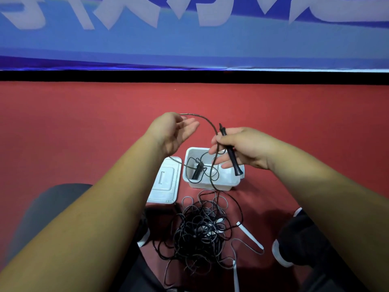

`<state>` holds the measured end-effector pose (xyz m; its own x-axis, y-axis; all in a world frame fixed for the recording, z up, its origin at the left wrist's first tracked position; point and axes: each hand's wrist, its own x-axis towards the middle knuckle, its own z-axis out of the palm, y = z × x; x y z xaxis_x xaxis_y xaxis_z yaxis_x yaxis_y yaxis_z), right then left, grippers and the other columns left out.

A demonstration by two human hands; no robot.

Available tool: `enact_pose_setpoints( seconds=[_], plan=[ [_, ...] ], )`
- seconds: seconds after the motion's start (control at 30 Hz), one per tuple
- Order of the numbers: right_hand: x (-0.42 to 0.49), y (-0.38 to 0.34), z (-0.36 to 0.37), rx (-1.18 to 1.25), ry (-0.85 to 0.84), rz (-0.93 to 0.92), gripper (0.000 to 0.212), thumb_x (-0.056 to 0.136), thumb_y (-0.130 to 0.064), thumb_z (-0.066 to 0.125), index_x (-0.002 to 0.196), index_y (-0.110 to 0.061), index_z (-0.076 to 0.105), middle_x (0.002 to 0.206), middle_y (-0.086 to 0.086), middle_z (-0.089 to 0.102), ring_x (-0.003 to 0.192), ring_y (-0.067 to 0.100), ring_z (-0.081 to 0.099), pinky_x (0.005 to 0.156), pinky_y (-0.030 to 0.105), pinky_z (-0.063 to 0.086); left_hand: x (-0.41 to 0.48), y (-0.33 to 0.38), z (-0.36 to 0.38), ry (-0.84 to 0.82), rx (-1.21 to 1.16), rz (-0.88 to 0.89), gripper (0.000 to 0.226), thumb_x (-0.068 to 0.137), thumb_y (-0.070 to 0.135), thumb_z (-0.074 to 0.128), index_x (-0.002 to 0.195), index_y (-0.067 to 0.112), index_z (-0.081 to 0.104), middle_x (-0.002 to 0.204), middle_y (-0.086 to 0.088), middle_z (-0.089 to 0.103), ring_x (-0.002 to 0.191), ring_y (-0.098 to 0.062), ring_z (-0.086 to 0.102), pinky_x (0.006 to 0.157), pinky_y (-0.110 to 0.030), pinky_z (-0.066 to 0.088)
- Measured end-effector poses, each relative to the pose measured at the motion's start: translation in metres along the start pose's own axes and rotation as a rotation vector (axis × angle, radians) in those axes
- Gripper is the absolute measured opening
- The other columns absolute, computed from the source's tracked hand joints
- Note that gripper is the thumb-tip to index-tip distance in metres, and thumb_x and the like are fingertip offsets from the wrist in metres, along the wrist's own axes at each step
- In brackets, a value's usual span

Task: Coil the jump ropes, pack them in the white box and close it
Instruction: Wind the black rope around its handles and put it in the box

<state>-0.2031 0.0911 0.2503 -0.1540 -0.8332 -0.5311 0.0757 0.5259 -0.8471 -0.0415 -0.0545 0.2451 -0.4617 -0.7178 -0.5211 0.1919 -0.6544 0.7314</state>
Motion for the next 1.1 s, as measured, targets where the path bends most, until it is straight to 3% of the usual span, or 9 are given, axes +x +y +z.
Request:
enact_pose_setpoints(
  seconds=[0.1, 0.23, 0.37, 0.47, 0.6, 0.73, 0.9, 1.0, 1.1],
  plan=[
    [-0.001, -0.01, 0.002, 0.241, 0.092, -0.053, 0.015, 0.11, -0.017, 0.052, 0.114, -0.009, 0.065, 0.096, 0.009, 0.081, 0.08, 0.033, 0.079, 0.065, 0.039, 0.066, -0.005, -0.012, 0.002, -0.087, 0.42, -0.094, 0.042, 0.098, -0.009, 0.029, 0.132, -0.004, 0.053, 0.121, -0.018, 0.073, 0.108, -0.031, 0.075, 0.091, -0.04, 0.063],
    [0.004, -0.016, -0.005, 0.616, 0.206, -0.098, 0.012, 0.112, -0.015, 0.048, 0.113, -0.008, 0.058, 0.087, 0.01, 0.08, 0.075, 0.029, 0.079, 0.057, 0.034, 0.063, -0.017, -0.036, 0.008, -0.335, 0.943, -0.207, 0.041, 0.094, -0.012, 0.037, 0.119, 0.003, 0.065, 0.109, -0.01, 0.079, 0.1, -0.026, 0.07, 0.095, -0.042, 0.051],
    [0.004, -0.02, -0.018, 0.957, 0.329, -0.16, 0.016, 0.112, -0.009, 0.046, 0.1, -0.002, 0.055, 0.074, 0.019, 0.076, 0.065, 0.028, 0.078, 0.053, 0.032, 0.061, -0.017, -0.05, 0.003, -0.528, 1.122, -0.278, 0.027, 0.1, -0.001, 0.055, 0.121, 0.004, 0.071, 0.111, -0.001, 0.079, 0.098, -0.015, 0.067, 0.096, -0.04, 0.047],
    [0.002, -0.022, -0.025, 1.067, 0.362, -0.183, 0.015, 0.112, -0.006, 0.045, 0.1, 0.0, 0.052, 0.075, 0.025, 0.075, 0.064, 0.03, 0.078, 0.054, 0.032, 0.062, -0.018, -0.05, 0.003, -0.53, 1.148, -0.219, 0.024, 0.106, 0.009, 0.057, 0.123, -0.004, 0.067, 0.099, 0.004, 0.078, 0.083, -0.009, 0.068, 0.08, -0.035, 0.046],
    [0.006, -0.018, -0.026, 1.026, 0.325, -0.166, 0.021, 0.114, -0.012, 0.042, 0.105, 0.003, 0.054, 0.083, 0.025, 0.077, 0.074, 0.032, 0.08, 0.062, 0.038, 0.066, -0.021, -0.045, 0.008, -0.475, 1.053, -0.253, 0.016, 0.109, 0.015, 0.054, 0.108, 0.008, 0.068, 0.102, -0.008, 0.077, 0.086, -0.02, 0.073, 0.079, -0.033, 0.059],
    [0.011, -0.007, -0.028, 0.605, 0.263, 0.029, 0.032, 0.116, -0.025, 0.037, 0.119, -0.003, 0.06, 0.11, 0.016, 0.078, 0.086, 0.03, 0.08, 0.067, 0.041, 0.066, -0.025, -0.033, 0.016, -0.404, 0.758, -0.212, 0.016, 0.109, 0.014, 0.051, 0.106, 0.008, 0.065, 0.096, -0.011, 0.077, 0.087, -0.026, 0.078, 0.077, -0.037, 0.066],
    [0.011, 0.012, -0.015, 0.063, 0.082, 0.265, 0.023, 0.112, -0.024, 0.047, 0.117, -0.016, 0.068, 0.111, 0.008, 0.08, 0.107, 0.029, 0.073, 0.104, 0.048, 0.056, -0.023, -0.013, 0.021, -0.283, 0.334, -0.132, 0.016, 0.109, 0.012, 0.051, 0.107, 0.002, 0.064, 0.089, -0.011, 0.078, 0.081, -0.021, 0.079, 0.064, -0.029, 0.065],
    [0.006, 0.016, -0.005, -0.005, -0.051, 0.287, 0.024, 0.112, -0.02, 0.046, 0.111, -0.014, 0.069, 0.115, 0.008, 0.08, 0.11, 0.028, 0.071, 0.097, 0.042, 0.056, -0.018, -0.006, 0.02, -0.225, 0.08, -0.092, 0.018, 0.11, 0.009, 0.047, 0.104, -0.002, 0.06, 0.083, -0.014, 0.076, 0.079, -0.026, 0.079, 0.065, -0.033, 0.065],
    [0.004, 0.017, -0.001, -0.072, -0.13, 0.238, 0.024, 0.112, -0.02, 0.049, 0.118, -0.011, 0.07, 0.118, 0.007, 0.079, 0.117, 0.029, 0.072, 0.104, 0.044, 0.054, -0.011, -0.002, 0.013, -0.16, -0.049, -0.046, 0.022, 0.111, 0.008, 0.042, 0.1, -0.002, 0.058, 0.083, -0.016, 0.075, 0.078, -0.029, 0.079, 0.07, -0.04, 0.066]
  ],
)
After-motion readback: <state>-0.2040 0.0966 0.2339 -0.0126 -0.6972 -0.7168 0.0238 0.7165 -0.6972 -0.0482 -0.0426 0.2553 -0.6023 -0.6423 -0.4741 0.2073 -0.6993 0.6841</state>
